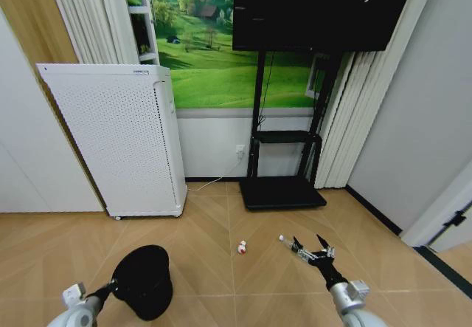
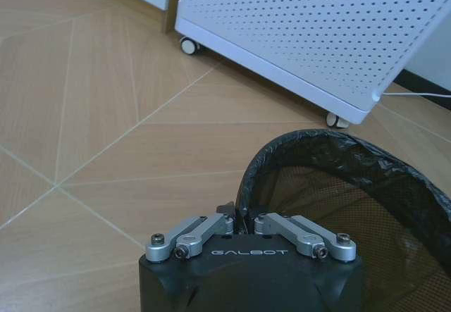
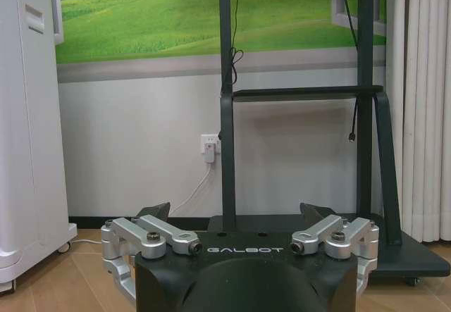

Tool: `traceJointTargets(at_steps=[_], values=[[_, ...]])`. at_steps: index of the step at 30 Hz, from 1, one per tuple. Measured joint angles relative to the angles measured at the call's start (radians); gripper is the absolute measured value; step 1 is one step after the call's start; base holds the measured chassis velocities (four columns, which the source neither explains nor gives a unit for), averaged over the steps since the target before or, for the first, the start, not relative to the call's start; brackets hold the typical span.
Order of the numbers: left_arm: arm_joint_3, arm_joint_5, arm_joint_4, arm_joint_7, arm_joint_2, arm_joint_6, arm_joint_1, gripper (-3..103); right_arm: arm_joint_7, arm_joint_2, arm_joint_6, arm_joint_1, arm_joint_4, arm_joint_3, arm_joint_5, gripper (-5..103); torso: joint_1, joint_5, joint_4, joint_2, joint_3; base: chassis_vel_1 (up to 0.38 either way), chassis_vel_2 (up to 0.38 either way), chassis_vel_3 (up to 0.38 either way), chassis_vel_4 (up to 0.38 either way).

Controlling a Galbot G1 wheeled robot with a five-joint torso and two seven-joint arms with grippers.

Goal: Pick up the trash bin and place the garbage on the floor into it.

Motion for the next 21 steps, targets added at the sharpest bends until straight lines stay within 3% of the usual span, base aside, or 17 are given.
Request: traceJointTargets(at_steps=[2, 4, 7, 9, 10, 11, 12, 21], values=[[0.005, 0.058, 0.012, 0.06, 0.004, -0.048, -0.001, 7, 0.001, 0.0, -0.003, 0.005, -0.004, -0.003, -0.001, 100, 0.0, -0.0003, 0.0001, 0.0, 0.0, 0.0, 0.0, 0.0, 0.0], [0.008, 0.075, 0.015, 0.082, 0.004, -0.071, -0.002, 7, 0.002, 0.0, -0.004, 0.006, -0.005, -0.003, -0.001, 100, 0.0, -0.0002, 0.0001, 0.0, 0.0, 0.0, 0.0, 0.0, 0.0], [0.017, 0.155, 0.03, 0.174, 0.005, -0.218, -0.012, 7, 0.012, 0.0, -0.005, 0.01, -0.011, -0.002, -0.002, 100, 0.0, -0.0002, 0.0001, 0.0, 0.0, 0.0, 0.0, 0.0, 0.0], [0.017, 0.155, 0.03, 0.174, 0.005, -0.218, -0.012, 7, 0.012, 0.0, -0.005, 0.01, -0.011, -0.002, -0.002, 100, 0.0, -0.0002, 0.0001, 0.0, 0.0, 0.0, 0.0, 0.0, 0.0], [0.021, 0.176, 0.034, 0.21, 0.006, -0.281, -0.018, 7, 0.023, 0.0, -0.009, 0.011, -0.012, -0.001, -0.002, 100, 0.0, -0.0001, 0.0002, 0.0, 0.0, 0.0, 0.0, 0.0, 0.0], [0.025, 0.195, 0.002, 0.315, 0.011, -0.379, -0.025, 7, 0.055, 0.002, -0.051, 0.007, 0.002, 0.004, 0.003, 100, 0.0, -0.0004, -0.0001, 0.0, 0.0, 0.0, 0.0, 0.0, 0.0], [0.025, 0.207, -0.031, 0.352, 0.012, -0.411, -0.025, 7, 0.07, 0.005, -0.061, 0.006, 0.005, 0.004, 0.009, 100, 0.0, 0.0001, -0.0001, 0.001, 0.0, 0.0, 0.0, 0.0, 0.0], [0.022, 0.249, -0.149, 0.451, 0.012, -0.527, -0.017, 7, 0.103, 0.012, -0.106, 0.017, 0.002, 0.002, 0.032, 100, 0.0, 0.0, -0.0001, 0.001, 0.0, 0.0, 0.0, 0.0, 0.0]])
